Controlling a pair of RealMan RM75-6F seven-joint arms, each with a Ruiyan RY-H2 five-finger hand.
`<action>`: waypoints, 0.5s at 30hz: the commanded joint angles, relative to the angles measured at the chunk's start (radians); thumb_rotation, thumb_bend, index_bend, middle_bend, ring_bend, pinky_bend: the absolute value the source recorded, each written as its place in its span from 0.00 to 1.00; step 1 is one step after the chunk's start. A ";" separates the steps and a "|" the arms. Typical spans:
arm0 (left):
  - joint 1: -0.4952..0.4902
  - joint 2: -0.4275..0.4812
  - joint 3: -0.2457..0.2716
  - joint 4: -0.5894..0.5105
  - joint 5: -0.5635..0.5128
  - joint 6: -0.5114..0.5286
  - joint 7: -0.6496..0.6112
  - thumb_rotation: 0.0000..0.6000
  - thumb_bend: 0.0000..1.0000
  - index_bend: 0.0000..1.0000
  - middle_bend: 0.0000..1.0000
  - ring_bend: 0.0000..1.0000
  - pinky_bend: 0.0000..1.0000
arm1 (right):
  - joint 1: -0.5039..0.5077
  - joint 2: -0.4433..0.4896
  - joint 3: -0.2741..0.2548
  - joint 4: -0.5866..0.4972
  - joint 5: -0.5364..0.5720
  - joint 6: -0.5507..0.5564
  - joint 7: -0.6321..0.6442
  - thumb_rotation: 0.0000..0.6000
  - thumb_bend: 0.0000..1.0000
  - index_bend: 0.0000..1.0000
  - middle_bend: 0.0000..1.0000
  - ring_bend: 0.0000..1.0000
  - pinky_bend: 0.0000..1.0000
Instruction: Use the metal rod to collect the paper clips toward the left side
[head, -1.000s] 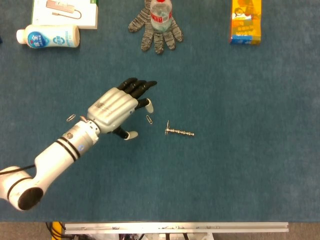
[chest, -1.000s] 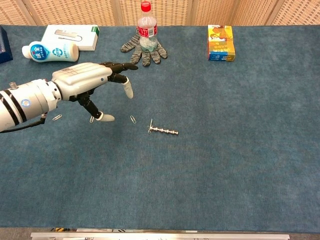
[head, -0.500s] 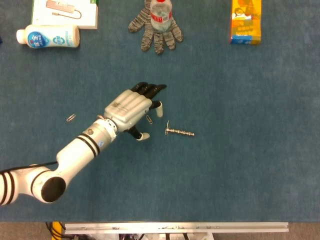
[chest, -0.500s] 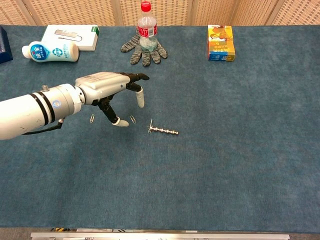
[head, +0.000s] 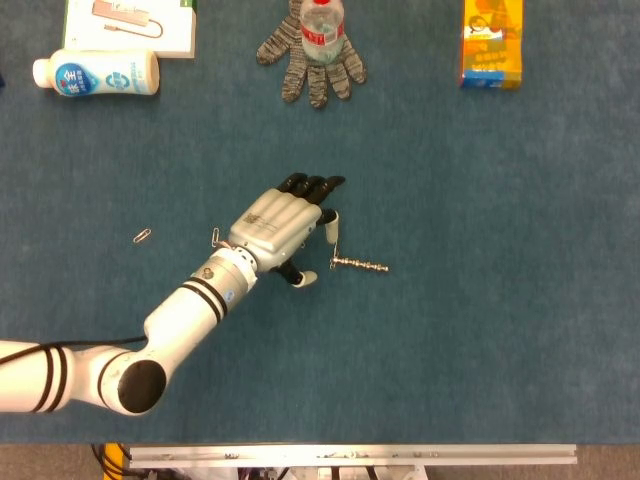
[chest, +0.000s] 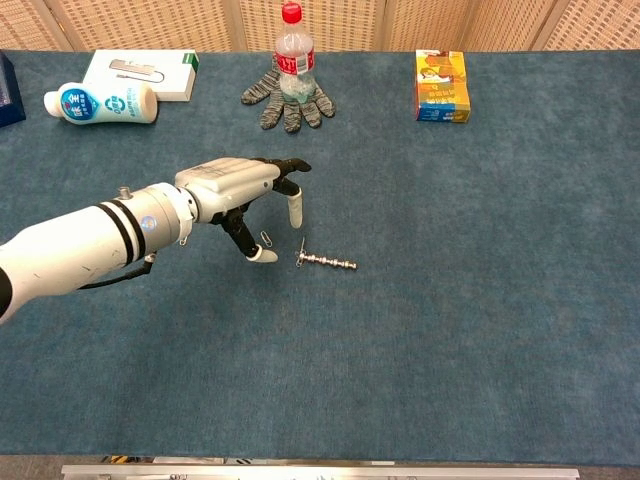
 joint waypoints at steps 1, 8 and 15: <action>-0.008 -0.023 0.003 0.010 -0.025 0.024 0.015 1.00 0.20 0.40 0.00 0.00 0.00 | -0.003 0.000 0.001 0.004 -0.003 0.001 0.006 1.00 0.00 0.31 0.06 0.00 0.00; -0.030 -0.067 0.001 0.019 -0.091 0.066 0.056 1.00 0.21 0.41 0.00 0.00 0.00 | -0.010 -0.001 0.004 0.014 -0.003 -0.003 0.020 1.00 0.00 0.31 0.06 0.00 0.00; -0.064 -0.079 0.003 0.013 -0.143 0.052 0.083 1.00 0.21 0.41 0.00 0.00 0.00 | -0.017 0.000 0.006 0.020 -0.007 -0.002 0.032 1.00 0.00 0.31 0.06 0.00 0.00</action>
